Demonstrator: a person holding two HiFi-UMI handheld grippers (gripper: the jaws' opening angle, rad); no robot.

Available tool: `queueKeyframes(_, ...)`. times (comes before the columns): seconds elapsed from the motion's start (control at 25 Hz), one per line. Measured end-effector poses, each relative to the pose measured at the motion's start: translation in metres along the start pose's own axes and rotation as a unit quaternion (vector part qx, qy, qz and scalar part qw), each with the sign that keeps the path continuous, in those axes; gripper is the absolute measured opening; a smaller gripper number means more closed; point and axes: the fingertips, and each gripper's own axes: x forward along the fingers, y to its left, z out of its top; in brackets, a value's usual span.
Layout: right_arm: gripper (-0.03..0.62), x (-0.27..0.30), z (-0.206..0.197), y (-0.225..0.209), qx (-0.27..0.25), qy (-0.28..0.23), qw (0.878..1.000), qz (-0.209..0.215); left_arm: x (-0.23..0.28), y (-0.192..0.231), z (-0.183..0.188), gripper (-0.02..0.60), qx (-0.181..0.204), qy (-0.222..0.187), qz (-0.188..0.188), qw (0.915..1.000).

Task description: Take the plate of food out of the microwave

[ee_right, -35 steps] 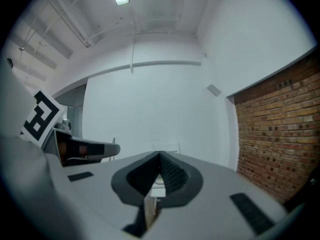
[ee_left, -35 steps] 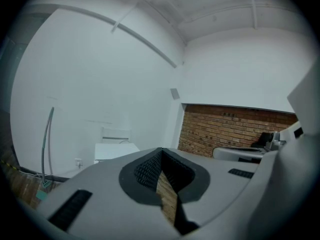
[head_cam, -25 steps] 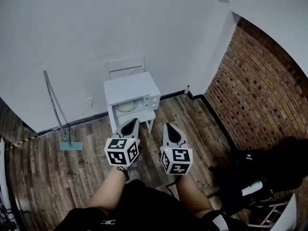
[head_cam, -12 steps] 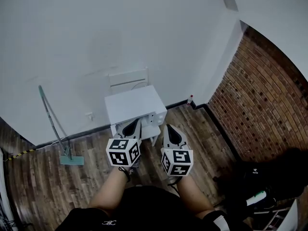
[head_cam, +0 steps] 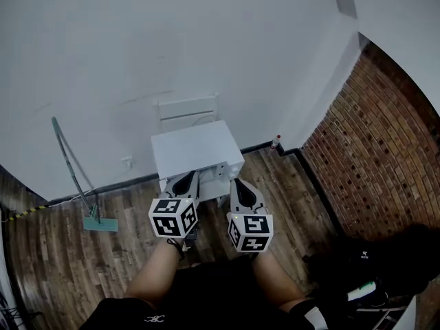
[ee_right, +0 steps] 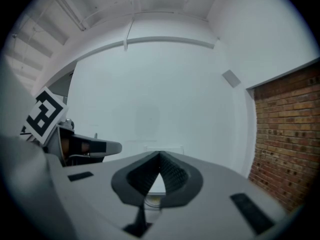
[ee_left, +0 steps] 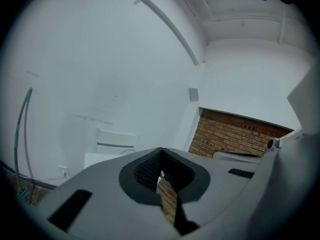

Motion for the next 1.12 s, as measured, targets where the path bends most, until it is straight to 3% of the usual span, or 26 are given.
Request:
queueKeyframes(0.28, 0.008, 0.042, -0.001, -0.002, -0.013, 0.004, 0.998, 0.062, 0.016, 0.024, 0.003, -0.005, -0.008, -0.014, 0.059, 0.9981)
queueKeyframes(0.6, 0.008, 0.097, 0.006, -0.037, -0.028, 0.008, 0.989, 0.147, 0.058, 0.029, 0.007, -0.005, -0.025, -0.037, 0.147, 0.9882)
queueKeyframes(0.88, 0.008, 0.133, -0.008, -0.067, -0.033, 0.027, 0.972, 0.231, 0.081, 0.021, -0.021, -0.005, -0.069, -0.043, 0.233, 0.9691)
queueKeyframes(1.12, 0.008, 0.152, -0.041, -0.073, -0.049, 0.053, 0.949, 0.306, 0.085, 0.012, -0.073, -0.005, -0.122, -0.044, 0.302, 0.9446)
